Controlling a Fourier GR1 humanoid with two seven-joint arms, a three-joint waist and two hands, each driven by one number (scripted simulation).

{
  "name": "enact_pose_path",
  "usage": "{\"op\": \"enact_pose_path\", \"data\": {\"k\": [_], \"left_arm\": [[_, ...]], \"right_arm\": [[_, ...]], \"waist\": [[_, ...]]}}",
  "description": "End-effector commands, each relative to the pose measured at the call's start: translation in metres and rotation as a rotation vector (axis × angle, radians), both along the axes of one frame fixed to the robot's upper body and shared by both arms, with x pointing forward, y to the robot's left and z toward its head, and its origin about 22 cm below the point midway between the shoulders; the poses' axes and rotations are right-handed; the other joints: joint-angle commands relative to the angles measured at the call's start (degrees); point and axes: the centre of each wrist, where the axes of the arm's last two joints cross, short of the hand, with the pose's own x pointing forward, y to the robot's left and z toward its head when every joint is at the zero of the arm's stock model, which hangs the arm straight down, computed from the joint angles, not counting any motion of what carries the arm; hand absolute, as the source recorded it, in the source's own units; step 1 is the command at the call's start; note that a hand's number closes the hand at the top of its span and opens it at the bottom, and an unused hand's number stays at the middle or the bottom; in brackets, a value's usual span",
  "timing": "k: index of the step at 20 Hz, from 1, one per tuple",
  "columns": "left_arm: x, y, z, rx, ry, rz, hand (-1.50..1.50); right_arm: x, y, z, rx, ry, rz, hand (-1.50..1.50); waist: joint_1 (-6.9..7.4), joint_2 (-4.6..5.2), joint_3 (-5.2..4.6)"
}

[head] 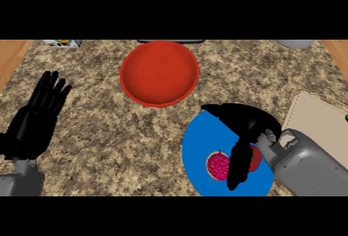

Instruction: Pick the cupcake from the plate and place it in the bowl

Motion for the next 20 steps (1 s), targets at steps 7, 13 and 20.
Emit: {"op": "enact_pose_path", "data": {"k": [7,13,20], "left_arm": [[-0.001,-0.006,-0.004,0.006,-0.003,-0.005,0.0],[0.009,0.012,0.017,-0.001,0.008,-0.015,0.0],[-0.008,0.004,-0.017,0.012,-0.007,-0.031,0.0]], "right_arm": [[-0.036,-0.003,-0.025,-0.103,-0.109,-0.064,-1.5],[-0.037,-0.001,-0.04,-0.092,-0.148,-0.056,-1.5],[-0.042,0.006,-0.068,-0.128,-0.083,-0.025,-1.5]], "waist": [[-0.16,0.12,0.05],[0.03,0.18,0.05],[0.18,0.18,0.04]]}}
